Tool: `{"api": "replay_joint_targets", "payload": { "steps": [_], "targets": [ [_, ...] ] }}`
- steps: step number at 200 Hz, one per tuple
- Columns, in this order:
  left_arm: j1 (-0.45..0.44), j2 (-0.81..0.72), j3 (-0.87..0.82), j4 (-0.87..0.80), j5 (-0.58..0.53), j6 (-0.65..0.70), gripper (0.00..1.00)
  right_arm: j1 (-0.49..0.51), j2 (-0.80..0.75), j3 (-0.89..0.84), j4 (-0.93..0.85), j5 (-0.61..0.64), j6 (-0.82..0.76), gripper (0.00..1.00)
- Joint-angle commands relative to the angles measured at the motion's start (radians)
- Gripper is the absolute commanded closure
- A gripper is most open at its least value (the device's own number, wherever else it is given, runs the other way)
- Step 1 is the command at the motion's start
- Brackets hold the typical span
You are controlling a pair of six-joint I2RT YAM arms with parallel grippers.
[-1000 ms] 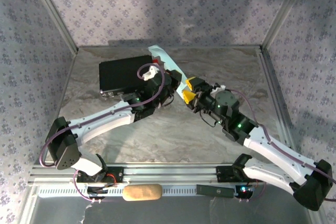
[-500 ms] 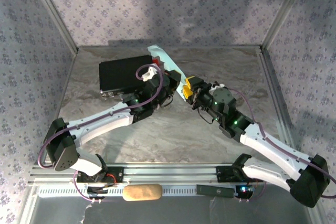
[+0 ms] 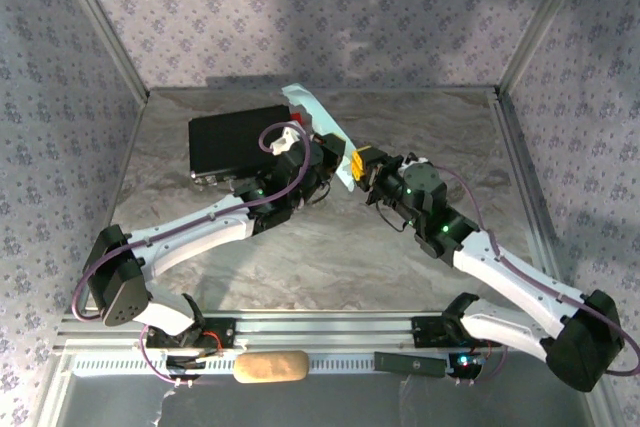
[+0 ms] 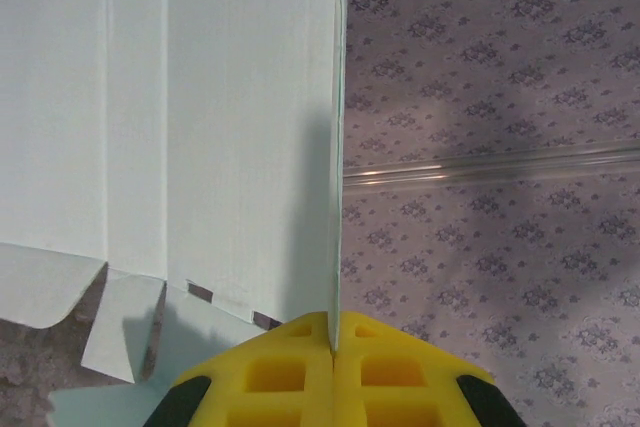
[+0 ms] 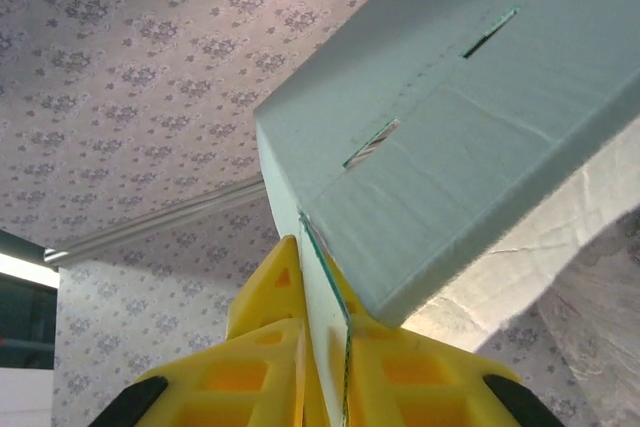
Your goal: Fold the paper box
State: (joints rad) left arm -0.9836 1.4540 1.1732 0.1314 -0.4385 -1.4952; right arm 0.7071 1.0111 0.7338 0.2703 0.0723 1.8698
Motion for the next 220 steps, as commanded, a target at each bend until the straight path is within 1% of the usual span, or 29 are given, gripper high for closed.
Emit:
{"api": "replay_joint_targets", "payload": {
  "steps": [1,5,12,15,18,26,37,44,46,63,72,83,90,100,109,120,129,136,141,146,159,165,178,185,194,201,204,210,220],
  "targets": [
    [-0.007,-0.015,0.007,0.039,0.009,-0.017,1.00,-0.010,0.003,0.017,0.028,0.001,-0.013,0.85],
    [-0.007,-0.015,0.007,0.038,0.009,-0.017,1.00,-0.012,0.003,0.018,0.024,0.000,-0.015,0.89],
    [-0.007,-0.016,0.006,0.036,0.011,-0.019,1.00,-0.013,0.002,0.020,0.014,-0.001,-0.017,0.93],
    [-0.007,-0.016,0.006,0.035,0.012,-0.018,1.00,-0.013,-0.001,0.020,0.010,0.001,-0.019,0.98],
    [-0.007,-0.015,0.006,0.034,0.014,-0.018,1.00,-0.014,-0.002,0.020,0.006,0.000,-0.020,1.00],
    [-0.006,-0.016,0.006,0.034,0.020,-0.014,1.00,-0.018,-0.007,0.020,-0.008,-0.001,-0.024,1.00],
    [0.001,-0.018,0.006,0.034,0.039,-0.001,0.86,-0.026,-0.020,0.019,-0.022,-0.007,-0.034,1.00],
    [0.010,-0.022,0.010,0.027,0.061,0.011,0.74,-0.038,-0.029,0.020,-0.037,-0.022,-0.044,1.00],
    [0.013,-0.024,0.012,0.021,0.069,0.015,0.72,-0.043,-0.032,0.022,-0.043,-0.029,-0.047,1.00],
    [0.061,-0.059,0.031,-0.077,0.122,0.051,0.45,-0.102,-0.054,0.046,-0.114,-0.125,-0.075,1.00],
    [0.096,-0.082,0.044,-0.138,0.157,0.079,0.34,-0.138,-0.064,0.055,-0.134,-0.183,-0.089,1.00],
    [0.140,-0.107,0.068,-0.213,0.216,0.135,0.26,-0.174,-0.077,0.062,-0.148,-0.251,-0.097,1.00],
    [0.166,-0.126,0.089,-0.278,0.227,0.187,0.21,-0.201,-0.082,0.070,-0.161,-0.295,-0.104,1.00],
    [0.183,-0.154,0.130,-0.377,0.212,0.290,0.18,-0.238,-0.086,0.097,-0.204,-0.363,-0.123,1.00],
    [0.183,-0.175,0.168,-0.460,0.185,0.422,0.14,-0.266,-0.093,0.117,-0.242,-0.407,-0.137,1.00],
    [0.187,-0.198,0.190,-0.528,0.164,0.544,0.14,-0.296,-0.101,0.130,-0.268,-0.451,-0.145,1.00],
    [0.192,-0.216,0.188,-0.554,0.165,0.632,0.14,-0.323,-0.107,0.140,-0.285,-0.488,-0.149,1.00],
    [0.202,-0.226,0.183,-0.582,0.159,0.660,0.11,-0.346,-0.108,0.146,-0.295,-0.519,-0.151,1.00],
    [0.221,-0.232,0.176,-0.607,0.164,0.649,0.09,-0.363,-0.109,0.149,-0.298,-0.543,-0.153,1.00],
    [0.248,-0.238,0.167,-0.625,0.189,0.609,0.09,-0.375,-0.109,0.152,-0.302,-0.564,-0.155,1.00],
    [0.323,-0.260,0.098,-0.570,0.327,0.502,0.12,-0.406,-0.112,0.152,-0.307,-0.605,-0.159,1.00],
    [0.333,-0.270,0.064,-0.520,0.358,0.465,0.13,-0.418,-0.112,0.150,-0.305,-0.618,-0.159,1.00],
    [0.328,-0.282,0.025,-0.463,0.363,0.416,0.15,-0.437,-0.107,0.146,-0.294,-0.658,-0.159,1.00],
    [0.322,-0.282,0.020,-0.446,0.362,0.430,0.19,-0.445,-0.102,0.144,-0.293,-0.676,-0.158,1.00],
    [0.311,-0.281,0.021,-0.435,0.352,0.484,0.33,-0.454,-0.102,0.142,-0.297,-0.688,-0.158,1.00],
    [0.302,-0.281,0.020,-0.435,0.340,0.548,0.45,-0.460,-0.106,0.142,-0.301,-0.694,-0.159,1.00],
    [0.297,-0.283,0.017,-0.435,0.336,0.581,0.49,-0.464,-0.108,0.143,-0.304,-0.697,-0.160,1.00],
    [0.282,-0.287,0.007,-0.431,0.312,0.659,0.53,-0.470,-0.110,0.149,-0.319,-0.703,-0.168,1.00],
    [0.235,-0.297,-0.032,-0.425,0.216,0.813,0.55,-0.483,-0.113,0.164,-0.349,-0.713,-0.182,1.00]
  ]
}}
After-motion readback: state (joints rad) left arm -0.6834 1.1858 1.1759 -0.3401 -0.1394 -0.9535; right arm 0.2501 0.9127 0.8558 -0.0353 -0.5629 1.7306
